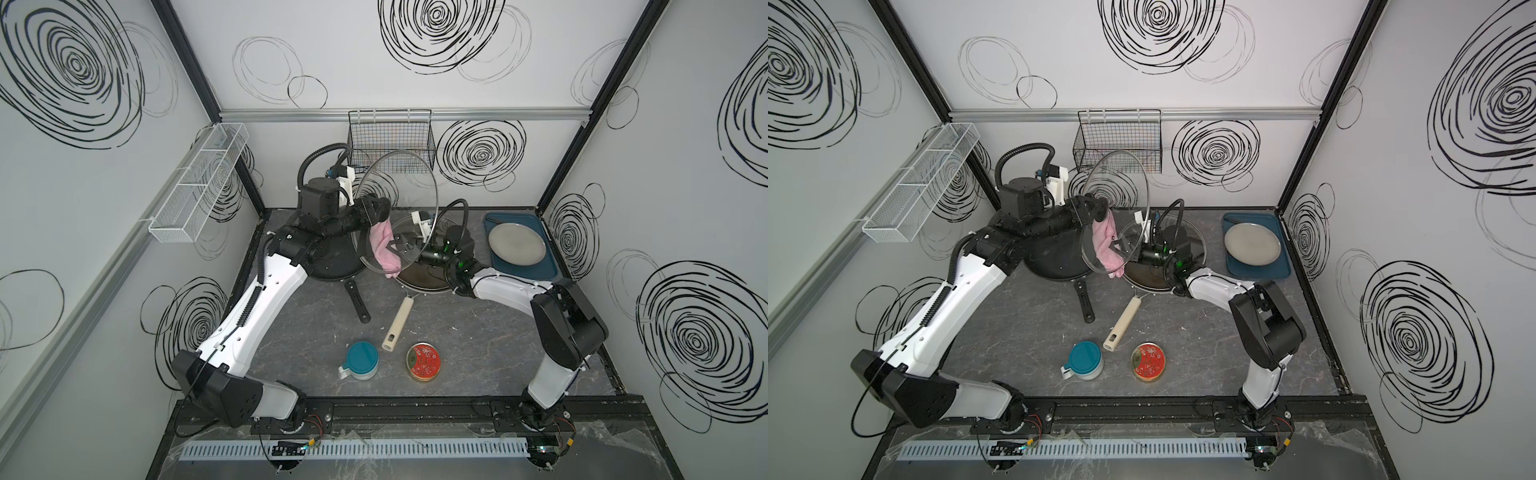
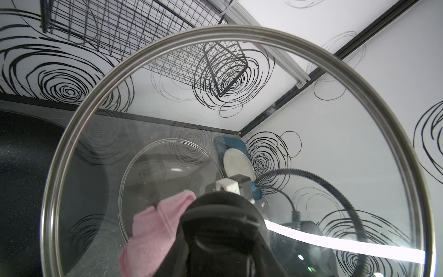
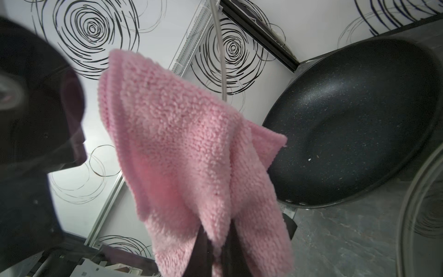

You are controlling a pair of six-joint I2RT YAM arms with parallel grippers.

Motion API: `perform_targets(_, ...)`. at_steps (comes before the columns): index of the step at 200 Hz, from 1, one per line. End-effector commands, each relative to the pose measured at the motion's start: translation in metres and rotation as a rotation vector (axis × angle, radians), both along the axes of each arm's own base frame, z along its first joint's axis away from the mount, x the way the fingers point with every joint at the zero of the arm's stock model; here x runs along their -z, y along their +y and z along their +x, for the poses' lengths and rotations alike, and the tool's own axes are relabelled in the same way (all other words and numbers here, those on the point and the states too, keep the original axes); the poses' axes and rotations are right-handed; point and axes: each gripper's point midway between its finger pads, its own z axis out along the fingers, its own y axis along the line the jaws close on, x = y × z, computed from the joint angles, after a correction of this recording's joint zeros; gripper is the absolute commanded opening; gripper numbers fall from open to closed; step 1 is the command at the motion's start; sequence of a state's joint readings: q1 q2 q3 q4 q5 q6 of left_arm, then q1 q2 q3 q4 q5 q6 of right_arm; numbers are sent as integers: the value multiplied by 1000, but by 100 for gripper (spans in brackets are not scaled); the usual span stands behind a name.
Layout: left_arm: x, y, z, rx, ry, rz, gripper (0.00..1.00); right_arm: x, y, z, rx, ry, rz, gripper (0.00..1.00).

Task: Wipe the pot lid with a cloth
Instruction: Wipe the pot lid.

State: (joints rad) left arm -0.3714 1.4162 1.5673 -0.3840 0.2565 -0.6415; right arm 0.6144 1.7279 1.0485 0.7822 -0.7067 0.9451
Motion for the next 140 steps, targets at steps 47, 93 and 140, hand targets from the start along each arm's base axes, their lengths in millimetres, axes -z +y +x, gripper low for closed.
perform_targets(47, -94, 27, 9, -78, -293, -122, 0, -57, -35, -48, 31, -84, 55, 0)
perform_targets(93, -94, 33, 1, -76, -292, -115, 0, -76, -55, -46, 84, -116, 43, 0)
perform_targets(140, -85, 26, -8, -32, -265, -109, 0, -105, -75, -25, 143, -198, 59, 0)
